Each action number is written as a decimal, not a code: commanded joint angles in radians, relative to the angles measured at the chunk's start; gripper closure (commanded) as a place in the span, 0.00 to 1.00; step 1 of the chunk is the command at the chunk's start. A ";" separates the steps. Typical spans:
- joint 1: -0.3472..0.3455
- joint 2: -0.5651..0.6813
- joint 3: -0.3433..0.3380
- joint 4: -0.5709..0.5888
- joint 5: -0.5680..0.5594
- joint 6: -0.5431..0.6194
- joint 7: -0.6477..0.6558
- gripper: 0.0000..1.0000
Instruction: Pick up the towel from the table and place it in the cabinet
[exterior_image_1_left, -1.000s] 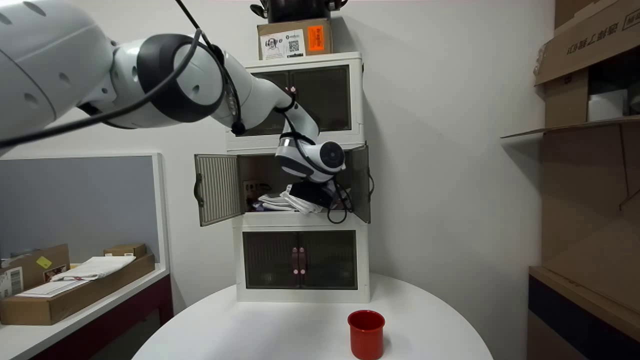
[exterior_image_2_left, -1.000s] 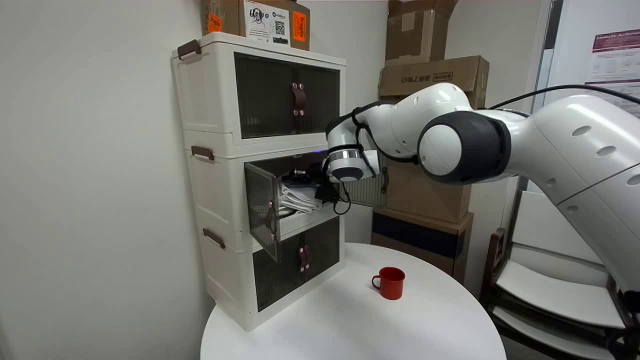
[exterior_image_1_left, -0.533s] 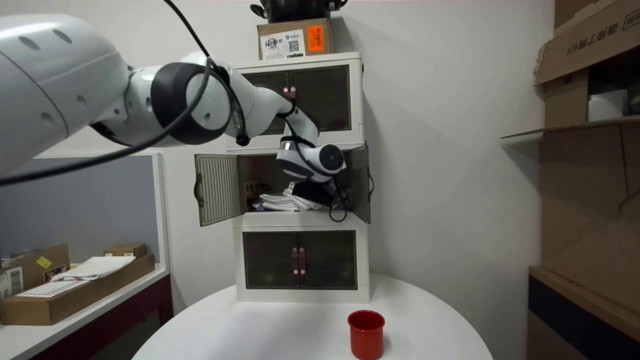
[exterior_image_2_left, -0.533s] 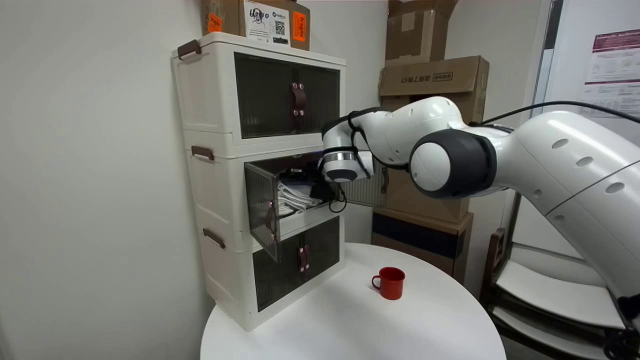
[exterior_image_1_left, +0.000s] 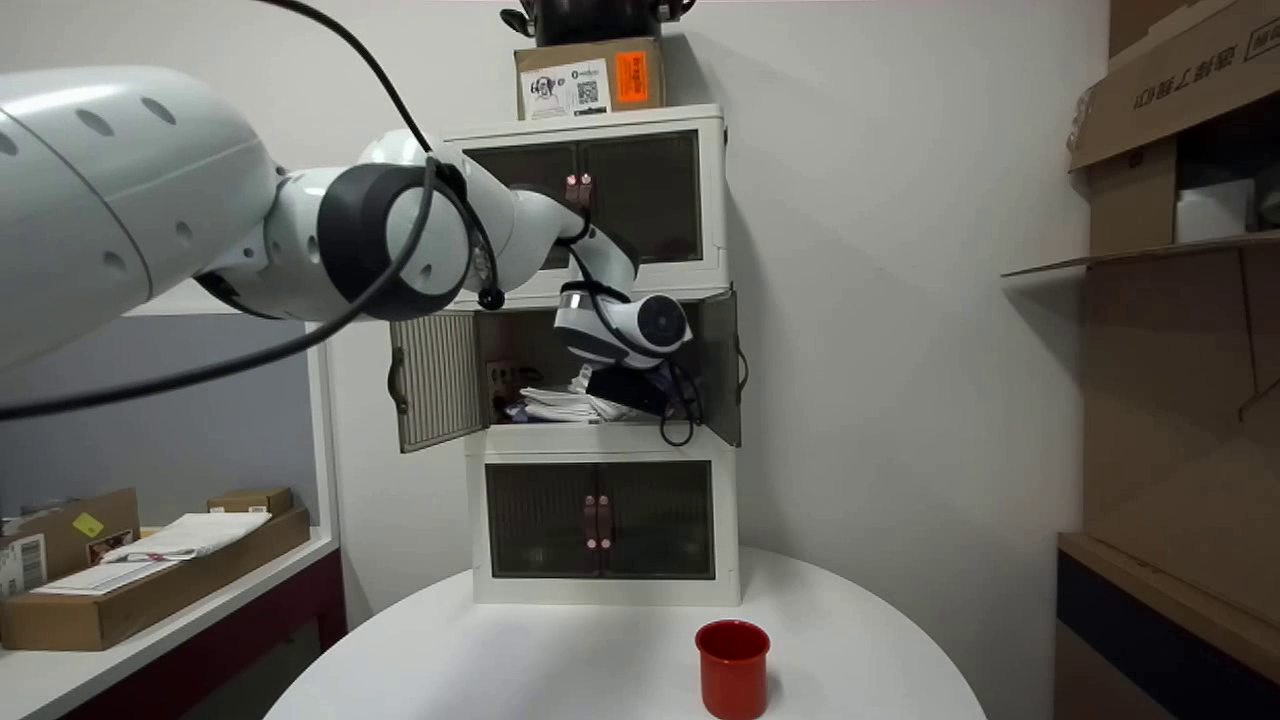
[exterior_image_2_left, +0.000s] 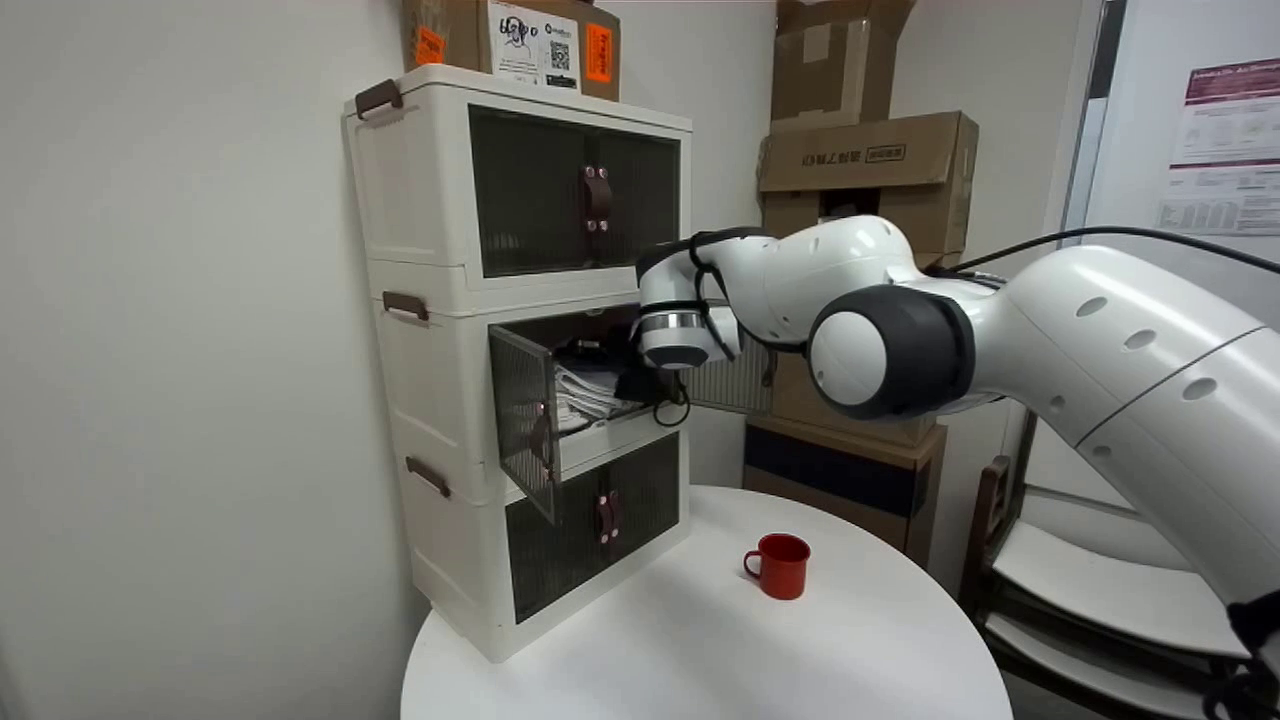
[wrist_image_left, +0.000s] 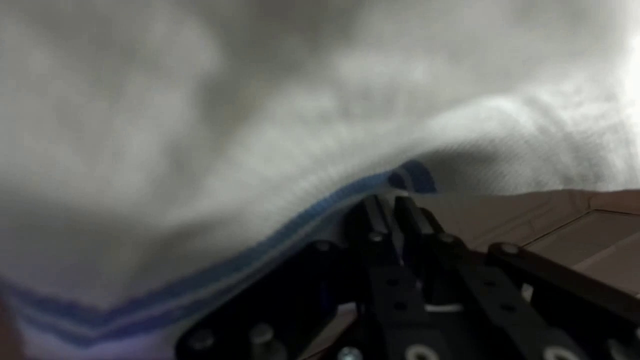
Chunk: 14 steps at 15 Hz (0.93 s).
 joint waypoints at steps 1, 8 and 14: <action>0.002 0.035 0.014 0.068 -0.039 0.026 0.052 0.55; -0.011 -0.007 0.032 0.021 -0.050 0.009 0.155 0.03; -0.016 -0.060 0.009 -0.063 -0.181 -0.016 0.462 0.00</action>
